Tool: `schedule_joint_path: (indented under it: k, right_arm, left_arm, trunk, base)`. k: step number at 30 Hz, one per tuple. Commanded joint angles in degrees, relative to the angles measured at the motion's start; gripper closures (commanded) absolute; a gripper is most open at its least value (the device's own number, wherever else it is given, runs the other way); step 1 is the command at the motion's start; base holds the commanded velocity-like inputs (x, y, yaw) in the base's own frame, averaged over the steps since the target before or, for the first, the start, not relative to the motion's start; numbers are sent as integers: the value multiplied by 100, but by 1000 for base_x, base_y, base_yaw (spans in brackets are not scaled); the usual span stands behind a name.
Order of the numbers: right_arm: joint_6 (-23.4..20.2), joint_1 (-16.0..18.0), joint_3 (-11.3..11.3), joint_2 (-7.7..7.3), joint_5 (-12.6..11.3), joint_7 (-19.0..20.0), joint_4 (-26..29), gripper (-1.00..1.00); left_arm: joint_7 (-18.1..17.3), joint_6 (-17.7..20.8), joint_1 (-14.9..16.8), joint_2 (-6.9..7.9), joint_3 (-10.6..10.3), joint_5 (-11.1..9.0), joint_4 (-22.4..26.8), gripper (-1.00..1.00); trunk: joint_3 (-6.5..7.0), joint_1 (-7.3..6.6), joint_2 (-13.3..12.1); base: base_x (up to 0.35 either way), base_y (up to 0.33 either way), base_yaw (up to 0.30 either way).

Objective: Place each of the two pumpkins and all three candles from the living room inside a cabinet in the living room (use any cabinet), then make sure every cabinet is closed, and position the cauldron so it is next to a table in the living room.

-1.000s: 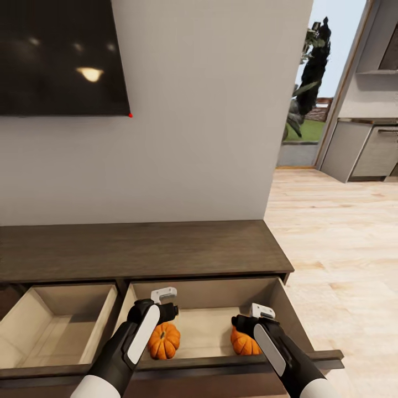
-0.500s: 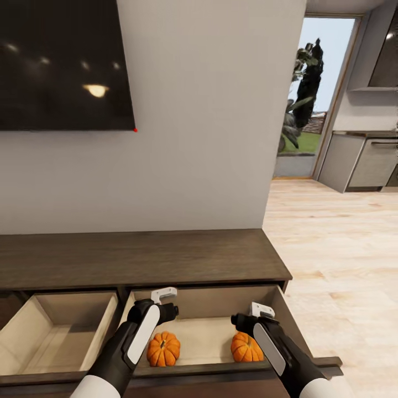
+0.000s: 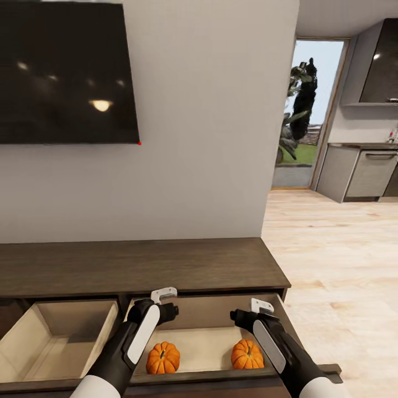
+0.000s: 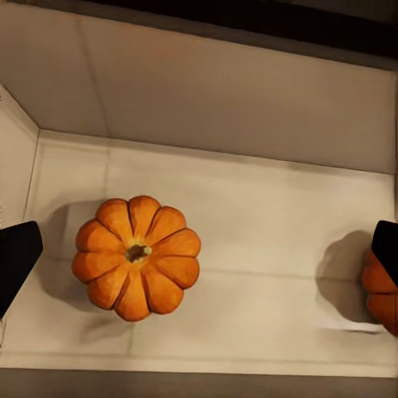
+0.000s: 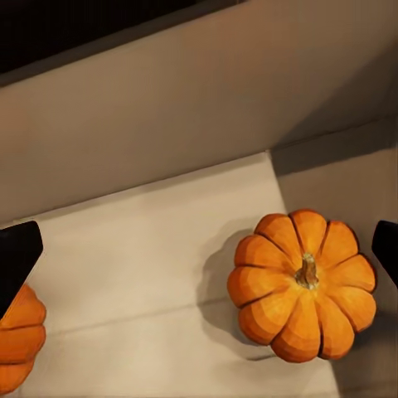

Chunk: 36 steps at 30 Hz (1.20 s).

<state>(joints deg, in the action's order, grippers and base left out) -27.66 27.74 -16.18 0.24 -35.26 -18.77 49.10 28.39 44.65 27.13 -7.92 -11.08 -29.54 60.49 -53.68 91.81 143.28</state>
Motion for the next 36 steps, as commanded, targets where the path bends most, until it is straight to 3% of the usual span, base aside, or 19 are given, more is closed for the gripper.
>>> schedule_joint_path:
  k: [1, 5, 25, 36]
  right_arm:
    - [-9, 3, -15, -3, -60, -57, 10, -100]
    - [-12, 3, -16, -3, -60, -57, 12, -100]
    - [-15, 3, -16, 2, -60, -57, 15, -100]
    - [-15, 3, -16, 3, -60, -49, 17, -100]
  left_arm:
    - [58, 9, 3, 1, -8, -60, 6, -100]
    - [55, 12, 3, 1, -8, -60, 7, -100]
    - [60, 17, 3, 2, -8, -60, 17, -100]
    - [62, 24, 2, 4, -7, -60, 50, -100]
  trunk:
    - [17, -3, 1]
    - [105, -14, -4]
    - [464, -453, -807]
    - [662, -695, -1248]
  base:
    - [0, 0, 0]
    - [0, 0, 0]
    - [-77, 0, 0]
    - [-283, 0, 0]
